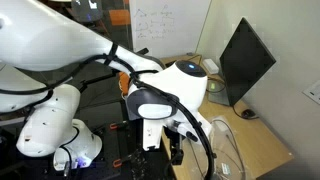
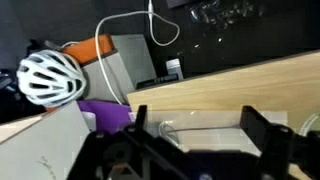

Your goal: Take the pen from the bowl and put it on the desk

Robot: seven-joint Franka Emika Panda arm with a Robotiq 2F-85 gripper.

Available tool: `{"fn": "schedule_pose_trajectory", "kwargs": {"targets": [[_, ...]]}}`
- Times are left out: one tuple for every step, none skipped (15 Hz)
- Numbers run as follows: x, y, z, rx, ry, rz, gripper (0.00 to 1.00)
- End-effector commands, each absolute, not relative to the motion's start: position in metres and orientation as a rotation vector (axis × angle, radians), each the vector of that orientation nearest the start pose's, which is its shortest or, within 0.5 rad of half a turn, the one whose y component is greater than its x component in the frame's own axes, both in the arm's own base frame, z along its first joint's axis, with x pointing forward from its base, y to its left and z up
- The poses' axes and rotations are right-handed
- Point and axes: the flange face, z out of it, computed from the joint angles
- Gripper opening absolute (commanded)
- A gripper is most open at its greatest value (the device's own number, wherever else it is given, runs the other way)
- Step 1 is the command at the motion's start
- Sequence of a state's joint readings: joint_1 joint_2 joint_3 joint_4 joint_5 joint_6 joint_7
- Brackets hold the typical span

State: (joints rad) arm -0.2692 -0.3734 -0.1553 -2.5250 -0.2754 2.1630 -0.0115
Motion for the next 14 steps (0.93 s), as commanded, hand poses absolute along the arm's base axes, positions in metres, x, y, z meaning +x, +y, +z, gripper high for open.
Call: {"fn": "schedule_pose_trajectory", "kwargs": {"targets": [[0.377, -0.182, 0.409, -3.286, 0.413, 0.043, 1.0], [0.377, -0.182, 0.409, -3.286, 0.413, 0.043, 1.0], [0.377, -0.182, 0.409, -3.286, 0.412, 0.043, 1.0], [0.377, -0.182, 0.409, -3.286, 0.412, 0.043, 1.0], [0.377, -0.182, 0.409, -3.286, 0.413, 0.043, 1.0], [0.377, -0.182, 0.409, -3.286, 0.412, 0.043, 1.0], [0.383, -0.176, 0.405, -3.297, 0.351, 0.068, 1.0], [0.39, -0.167, 0.4, -3.303, 0.287, 0.092, 1.0], [0.401, -0.156, 0.392, -3.305, 0.222, 0.127, 1.0], [0.414, -0.14, 0.38, -3.285, 0.101, 0.191, 1.0], [0.426, -0.123, 0.371, -3.28, 0.016, 0.221, 1.0], [0.438, -0.106, 0.359, -3.279, -0.07, 0.251, 1.0], [0.454, -0.086, 0.347, -3.272, -0.163, 0.305, 1.0], [0.467, -0.069, 0.334, -3.261, -0.254, 0.336, 1.0]]}}
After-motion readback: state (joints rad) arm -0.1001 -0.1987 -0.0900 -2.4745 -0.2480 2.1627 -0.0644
